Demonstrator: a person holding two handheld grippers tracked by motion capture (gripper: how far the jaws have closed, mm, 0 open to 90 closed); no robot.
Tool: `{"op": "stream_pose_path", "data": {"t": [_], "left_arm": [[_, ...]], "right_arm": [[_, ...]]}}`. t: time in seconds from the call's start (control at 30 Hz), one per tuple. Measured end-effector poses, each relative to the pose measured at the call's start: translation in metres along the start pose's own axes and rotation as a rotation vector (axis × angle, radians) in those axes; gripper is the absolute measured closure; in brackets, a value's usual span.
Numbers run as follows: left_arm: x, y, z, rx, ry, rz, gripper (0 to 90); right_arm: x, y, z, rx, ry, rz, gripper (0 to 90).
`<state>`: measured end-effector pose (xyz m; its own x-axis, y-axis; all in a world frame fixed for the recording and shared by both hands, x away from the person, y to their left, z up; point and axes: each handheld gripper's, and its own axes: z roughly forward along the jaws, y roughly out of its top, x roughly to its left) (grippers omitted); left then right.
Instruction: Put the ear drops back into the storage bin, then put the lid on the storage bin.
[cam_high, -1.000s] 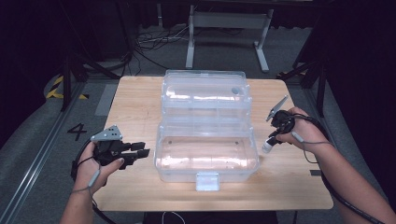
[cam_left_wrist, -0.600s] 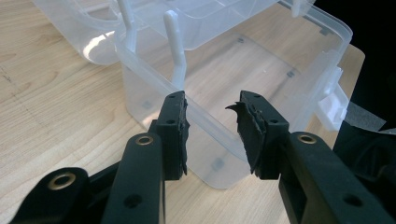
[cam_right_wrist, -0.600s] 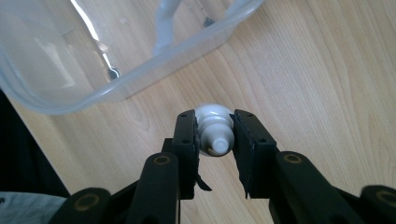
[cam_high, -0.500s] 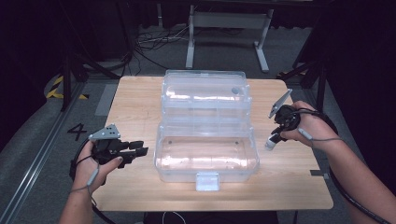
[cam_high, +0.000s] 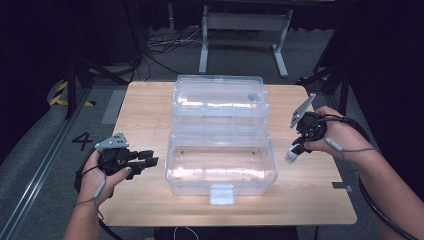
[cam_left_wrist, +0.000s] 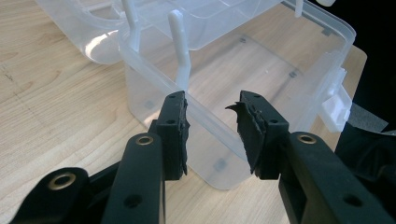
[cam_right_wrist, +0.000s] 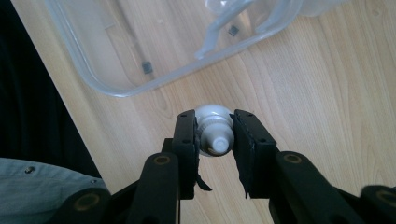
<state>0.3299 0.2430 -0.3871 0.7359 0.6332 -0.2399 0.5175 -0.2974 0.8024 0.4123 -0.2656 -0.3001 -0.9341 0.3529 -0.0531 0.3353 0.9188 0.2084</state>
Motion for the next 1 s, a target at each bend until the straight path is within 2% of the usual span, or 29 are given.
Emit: {"op": "stream_pose_path", "data": {"t": [0.2, 0.3, 0.57, 1.0], "left_arm": [[0.0, 0.002, 0.001, 0.003, -0.004, 0.005, 63.1], [0.0, 0.002, 0.002, 0.01, -0.006, 0.004, 63.1], [0.0, 0.001, 0.001, 0.007, -0.004, 0.004, 63.1], [0.001, 0.001, 0.001, 0.005, -0.002, 0.001, 63.0]], "right_arm": [[0.007, 0.003, -0.01, -0.031, 0.007, -0.016, 71.8], [0.011, 0.005, -0.014, -0.042, 0.008, -0.039, 71.8], [0.022, 0.015, -0.019, -0.07, 0.039, -0.072, 71.8], [0.033, 0.03, -0.017, -0.058, 0.067, -0.126, 71.8]]}}
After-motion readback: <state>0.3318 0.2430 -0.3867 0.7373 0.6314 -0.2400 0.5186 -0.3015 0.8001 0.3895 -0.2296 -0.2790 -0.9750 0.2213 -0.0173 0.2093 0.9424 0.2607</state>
